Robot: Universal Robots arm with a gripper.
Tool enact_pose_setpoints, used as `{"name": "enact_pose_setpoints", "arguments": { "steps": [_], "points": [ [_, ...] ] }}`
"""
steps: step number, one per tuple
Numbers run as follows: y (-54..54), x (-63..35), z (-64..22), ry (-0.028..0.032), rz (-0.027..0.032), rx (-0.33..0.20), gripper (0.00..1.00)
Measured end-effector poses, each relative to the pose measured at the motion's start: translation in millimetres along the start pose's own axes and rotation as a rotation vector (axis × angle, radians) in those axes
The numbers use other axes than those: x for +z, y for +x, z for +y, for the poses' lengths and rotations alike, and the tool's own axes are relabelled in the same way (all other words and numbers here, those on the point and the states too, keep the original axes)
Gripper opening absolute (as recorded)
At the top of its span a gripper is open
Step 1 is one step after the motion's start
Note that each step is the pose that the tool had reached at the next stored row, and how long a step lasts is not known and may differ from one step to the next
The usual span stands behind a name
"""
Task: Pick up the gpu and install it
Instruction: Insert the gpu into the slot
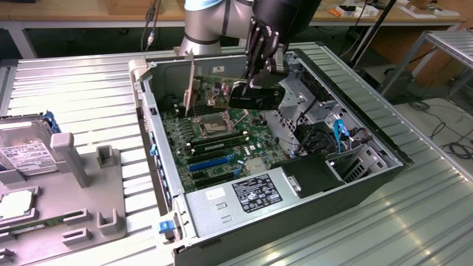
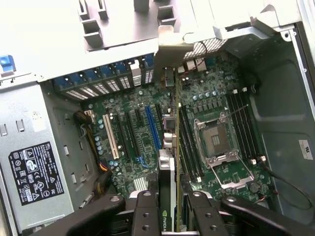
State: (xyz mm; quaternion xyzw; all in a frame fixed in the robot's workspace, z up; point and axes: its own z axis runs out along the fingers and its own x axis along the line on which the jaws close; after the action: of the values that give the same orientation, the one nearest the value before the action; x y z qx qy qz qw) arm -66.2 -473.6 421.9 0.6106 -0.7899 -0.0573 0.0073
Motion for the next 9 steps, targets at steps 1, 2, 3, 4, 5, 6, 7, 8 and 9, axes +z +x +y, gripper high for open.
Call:
{"name": "enact_pose_setpoints", "arguments": {
  "steps": [1,2,3,4,5,6,7,8,9],
  "points": [
    [0.0,0.0,0.0,-0.0007,0.0013,-0.013,0.27],
    [0.0,0.0,0.0,-0.0015,0.0026,-0.025,0.27],
    [0.0,0.0,0.0,-0.0020,0.0035,-0.035,0.27],
    [0.0,0.0,0.0,-0.0025,0.0044,-0.044,0.27],
    [0.0,0.0,0.0,-0.0033,0.0055,-0.055,0.27],
    [0.0,0.0,0.0,-0.0046,0.0078,-0.078,0.27],
    [0.0,0.0,0.0,-0.0063,0.0108,-0.108,0.27],
    [0.0,0.0,0.0,-0.0075,0.0128,-0.128,0.27],
    [0.0,0.0,0.0,-0.0088,0.0149,-0.149,0.27]
  ]
}}
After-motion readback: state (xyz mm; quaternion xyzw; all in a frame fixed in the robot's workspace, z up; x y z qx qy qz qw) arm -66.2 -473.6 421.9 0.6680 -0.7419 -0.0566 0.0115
